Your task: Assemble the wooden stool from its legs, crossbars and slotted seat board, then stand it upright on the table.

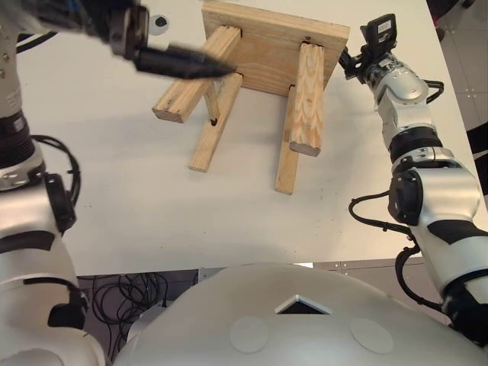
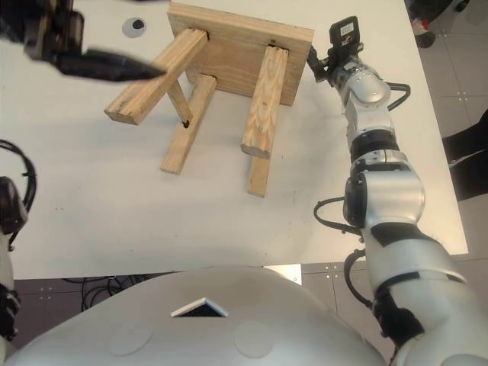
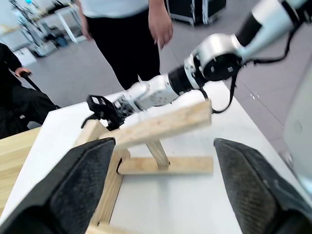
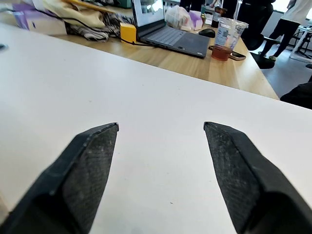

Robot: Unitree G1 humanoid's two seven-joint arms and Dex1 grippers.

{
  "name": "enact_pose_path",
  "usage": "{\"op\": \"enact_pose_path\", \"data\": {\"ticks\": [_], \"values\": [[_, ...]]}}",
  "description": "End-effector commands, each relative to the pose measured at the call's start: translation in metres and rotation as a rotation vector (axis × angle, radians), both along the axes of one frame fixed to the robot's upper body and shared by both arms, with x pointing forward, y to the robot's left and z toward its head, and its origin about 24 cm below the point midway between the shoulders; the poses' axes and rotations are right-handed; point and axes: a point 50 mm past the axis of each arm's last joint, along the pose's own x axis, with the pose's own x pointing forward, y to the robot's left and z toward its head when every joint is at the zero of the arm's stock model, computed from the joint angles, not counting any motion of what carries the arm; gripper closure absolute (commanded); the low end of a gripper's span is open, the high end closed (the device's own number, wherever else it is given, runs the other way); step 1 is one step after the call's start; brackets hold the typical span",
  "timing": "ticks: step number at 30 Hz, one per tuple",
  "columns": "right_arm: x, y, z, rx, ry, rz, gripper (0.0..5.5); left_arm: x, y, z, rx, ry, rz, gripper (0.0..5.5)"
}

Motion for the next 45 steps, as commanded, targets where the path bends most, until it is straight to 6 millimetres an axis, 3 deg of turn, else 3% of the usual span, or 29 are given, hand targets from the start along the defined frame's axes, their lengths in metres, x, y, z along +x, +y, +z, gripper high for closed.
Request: {"op": "enact_pose_path", "data": {"ticks": [1,6,10,18,23,27,31,36,41,45], "values": [[-0.003,0.015,-0.002,0.087,-0.001,0.105,2.28,0.004,0.018,-0.017,0.264,-0.116,0.03,1.78],[-0.015,0.022,-0.006,0.208,0.02,0.333,2.28,0.011,0.051,-0.059,0.612,-0.169,0.042,1.78],[-0.029,0.034,-0.008,0.264,0.034,0.546,2.28,0.025,0.059,-0.072,0.681,-0.229,0.036,1.78],[-0.069,0.1,0.016,0.356,-0.043,0.802,2.28,0.061,0.014,-0.081,0.501,-0.31,-0.054,1.78],[-0.087,0.117,0.023,0.355,-0.027,0.839,2.28,0.064,-0.011,-0.091,0.496,-0.263,-0.182,1.78],[-0.102,0.127,0.023,0.341,-0.005,0.883,2.28,0.069,-0.019,-0.095,0.482,-0.28,-0.206,1.78],[-0.095,0.113,0.017,0.3,-0.01,0.788,2.28,0.072,-0.005,-0.084,0.436,-0.267,-0.147,1.78],[-0.088,0.06,0.013,0.25,-0.02,0.608,2.28,0.07,0.036,-0.077,0.426,-0.241,0.01,1.78],[-0.092,0.021,0.008,0.236,-0.029,0.462,2.28,0.058,0.043,-0.04,0.224,-0.159,0.091,1.78],[-0.091,0.016,0.007,0.243,-0.04,0.418,2.28,0.037,0.073,-0.016,0.126,-0.021,0.196,1.78]]}}
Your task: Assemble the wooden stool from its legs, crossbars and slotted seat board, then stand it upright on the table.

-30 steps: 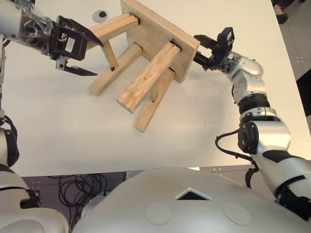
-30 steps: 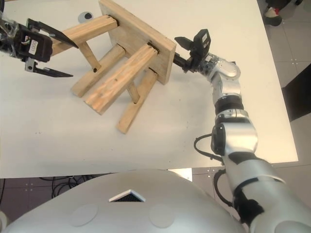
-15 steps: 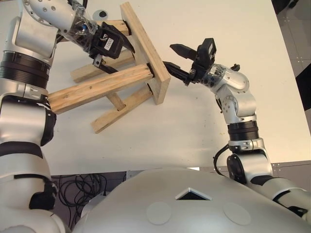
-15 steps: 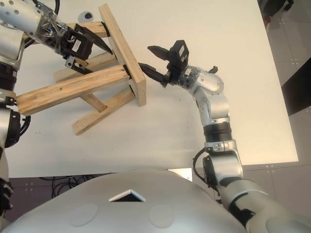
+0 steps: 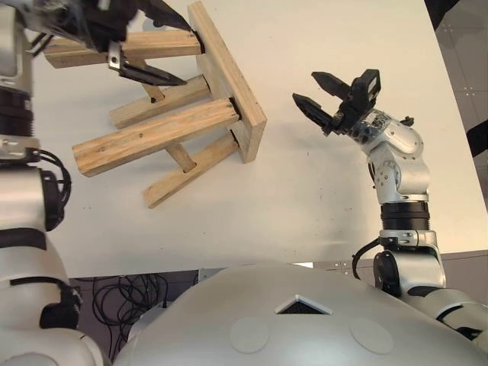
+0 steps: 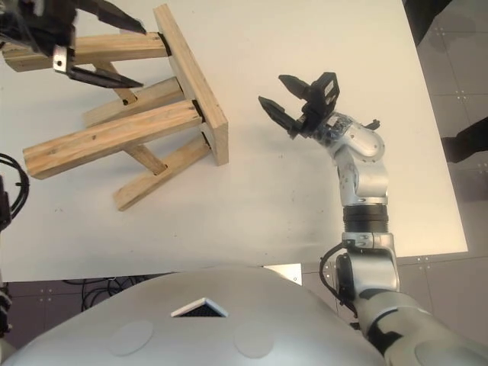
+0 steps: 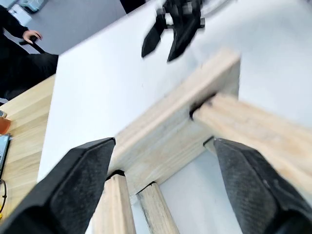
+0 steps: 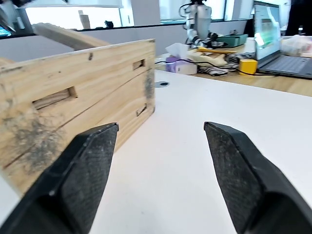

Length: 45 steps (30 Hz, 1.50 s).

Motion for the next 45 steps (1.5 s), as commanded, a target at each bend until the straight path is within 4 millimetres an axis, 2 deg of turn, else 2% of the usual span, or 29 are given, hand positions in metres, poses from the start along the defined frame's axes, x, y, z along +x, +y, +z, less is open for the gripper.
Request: {"op": "enact_pose_path", "data": {"ticks": [1,5,8,13,16,18,19,20,21,25,28,32,36,38,41,45], "values": [[0.0,-0.008,0.0,-0.011,-0.01,-0.041,2.28,-0.019,0.034,0.02,-0.063,0.083,0.106,1.78],[0.001,-0.005,-0.001,-0.013,-0.014,-0.045,2.28,-0.019,0.067,0.048,-0.24,0.034,0.306,1.78],[-0.001,-0.007,-0.004,-0.009,-0.008,-0.064,2.28,-0.036,0.1,0.036,-0.277,0.127,0.406,1.78],[-0.004,-0.008,-0.01,-0.014,0.011,-0.075,2.28,-0.049,0.167,0.02,-0.573,0.207,0.721,1.78],[-0.003,-0.011,-0.01,-0.017,0.014,-0.081,2.28,-0.058,0.187,-0.004,-0.59,0.258,0.876,1.78],[-0.003,-0.012,-0.011,-0.02,0.018,-0.086,2.28,-0.064,0.192,-0.038,-0.425,0.342,0.976,1.78],[-0.003,-0.012,-0.012,-0.022,0.022,-0.086,2.28,-0.07,0.197,-0.066,-0.209,0.372,1.048,1.78],[-0.003,-0.012,-0.014,-0.026,0.027,-0.088,2.28,-0.074,0.198,-0.088,-0.075,0.397,1.078,1.78],[-0.003,-0.012,-0.015,-0.023,0.034,-0.093,2.28,-0.076,0.196,-0.102,-0.02,0.414,1.077,1.78],[-0.001,-0.004,-0.015,0.002,0.033,-0.086,2.28,-0.064,0.181,-0.128,-0.005,0.371,1.096,1.78],[-0.003,0.027,-0.014,-0.016,-0.006,-0.007,2.28,-0.048,0.164,-0.139,-0.001,0.32,1.077,1.78],[0.001,0.059,-0.015,-0.065,-0.029,0.11,2.28,-0.045,0.149,-0.155,0.121,0.342,0.977,1.78],[0.004,0.069,-0.013,-0.083,-0.044,0.146,2.28,-0.04,0.143,-0.163,0.33,0.297,0.901,1.78],[0.004,0.073,-0.013,-0.107,-0.051,0.17,2.28,-0.031,0.138,-0.163,0.404,0.235,0.896,1.78],[0.001,0.078,-0.015,-0.134,-0.054,0.213,2.28,-0.013,0.124,-0.156,0.391,0.155,0.894,1.78],[-0.007,0.086,-0.015,-0.126,-0.054,0.268,2.28,0.005,0.102,-0.148,0.277,0.157,0.86,1.78]]}}
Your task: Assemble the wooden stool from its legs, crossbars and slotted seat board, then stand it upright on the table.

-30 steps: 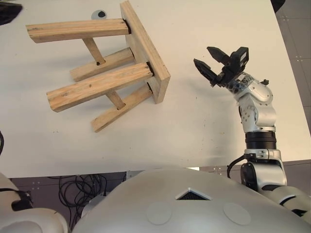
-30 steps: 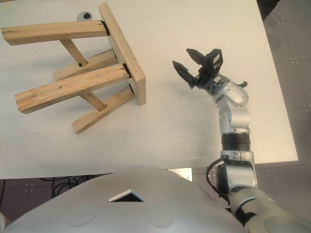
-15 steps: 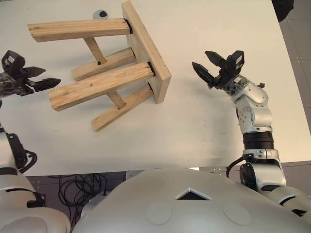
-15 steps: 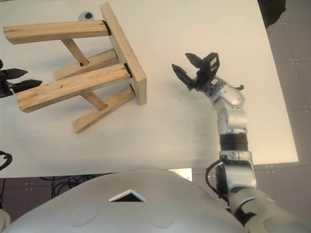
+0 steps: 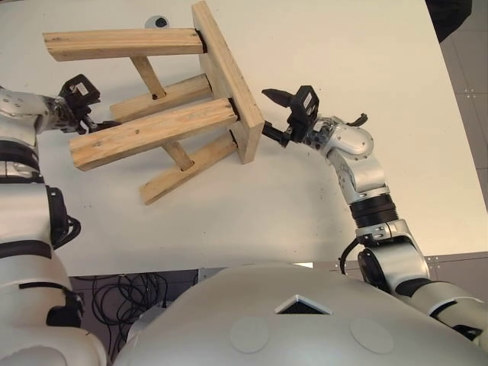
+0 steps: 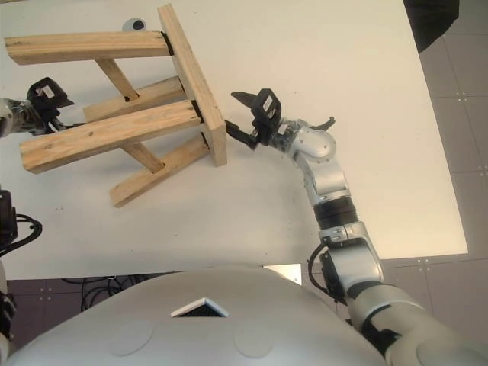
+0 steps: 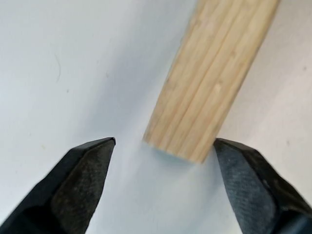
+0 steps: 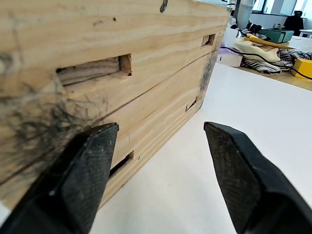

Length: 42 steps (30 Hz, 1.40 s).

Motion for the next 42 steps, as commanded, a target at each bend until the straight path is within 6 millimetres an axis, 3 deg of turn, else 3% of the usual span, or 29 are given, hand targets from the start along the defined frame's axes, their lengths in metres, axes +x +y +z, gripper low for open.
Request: {"op": "enact_pose_path", "data": {"ticks": [1,6,9,15,18,20,24,27,29,34,42], "values": [[-0.007,0.01,0.005,0.006,-0.017,0.066,2.28,0.018,-0.022,0.009,-0.092,-0.038,-0.038,1.78],[-0.023,0.019,0.011,0.029,-0.004,0.152,2.28,0.029,-0.046,0.009,-0.092,-0.053,-0.142,1.78],[-0.025,0.011,0.01,-0.008,-0.009,0.139,2.28,0.032,-0.05,0.01,-0.096,-0.074,-0.144,1.78],[0.009,-0.052,0.004,-0.231,-0.004,-0.165,2.28,0.002,-0.009,-0.01,0.009,-0.01,-0.016,1.78],[0.035,-0.095,0.022,-0.236,0.047,-0.405,2.28,-0.014,0.013,-0.016,-0.01,0.0,0.132,1.78],[0.043,-0.101,0.042,-0.337,-0.079,-0.364,2.28,-0.015,0.02,-0.012,-0.044,-0.039,0.202,1.78],[0.05,-0.084,0.064,-0.765,-0.496,-0.001,1.95,-0.009,0.033,0.009,-0.154,-0.233,0.379,1.78],[0.054,-0.047,0.074,-1.032,-0.842,0.417,1.44,-0.002,0.047,0.037,-0.312,-0.463,0.557,1.78],[0.058,-0.029,0.087,-1.098,-1.03,0.561,1.08,-0.004,0.053,0.043,-0.404,-0.541,0.63,1.78],[0.061,0.011,0.123,-1.101,-1.297,0.729,1.08,-0.038,0.076,0.018,-0.432,-0.541,0.793,1.78],[0.057,0.026,0.122,-1.086,-1.357,0.89,1.08,-0.052,0.064,-0.02,-0.497,-0.492,0.857,1.78]]}}
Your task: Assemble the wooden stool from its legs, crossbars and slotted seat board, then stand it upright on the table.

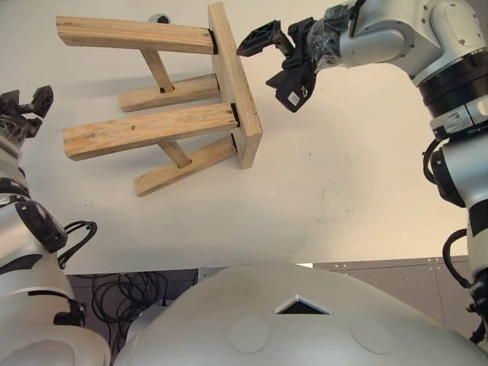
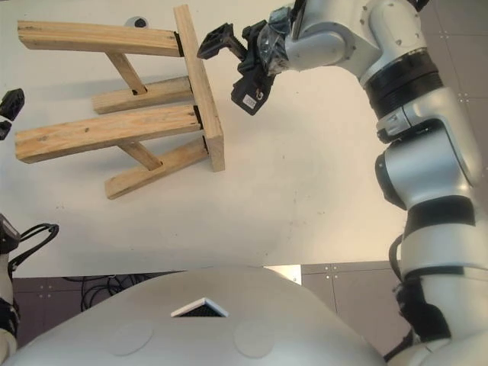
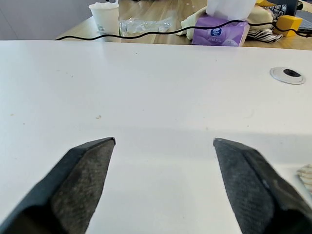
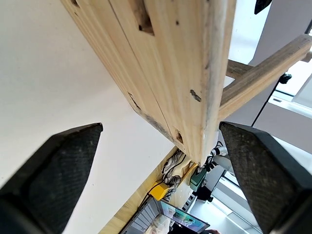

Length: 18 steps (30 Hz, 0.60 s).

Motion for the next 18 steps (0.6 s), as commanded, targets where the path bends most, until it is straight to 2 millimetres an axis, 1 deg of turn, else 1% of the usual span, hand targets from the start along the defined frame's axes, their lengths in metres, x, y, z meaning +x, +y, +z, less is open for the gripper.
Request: {"op": "enact_pose_path", "data": {"ticks": [1,4,9,11,15,18], "values": [[-0.003,0.016,0.002,-0.054,-0.011,0.091,1.08,-0.002,-0.011,-0.018,-0.035,0.014,-0.008,1.78],[-0.002,0.02,0.008,-0.06,-0.019,0.112,1.08,-0.012,-0.011,-0.029,-0.066,0.016,0.023,1.78],[-0.001,0.018,0.017,-0.061,-0.038,0.133,1.08,-0.028,-0.007,-0.041,-0.114,0.014,0.084,1.78],[-0.005,0.021,0.016,-0.056,-0.029,0.16,1.08,-0.029,-0.008,-0.042,-0.12,0.012,0.086,1.78],[-0.018,0.032,0.013,-0.009,0.004,0.24,1.08,-0.028,-0.014,-0.048,-0.136,0.013,0.08,1.78],[-0.027,0.035,0.003,-0.008,0.048,0.268,1.08,-0.03,-0.016,-0.052,-0.144,0.025,0.076,1.78]]}}
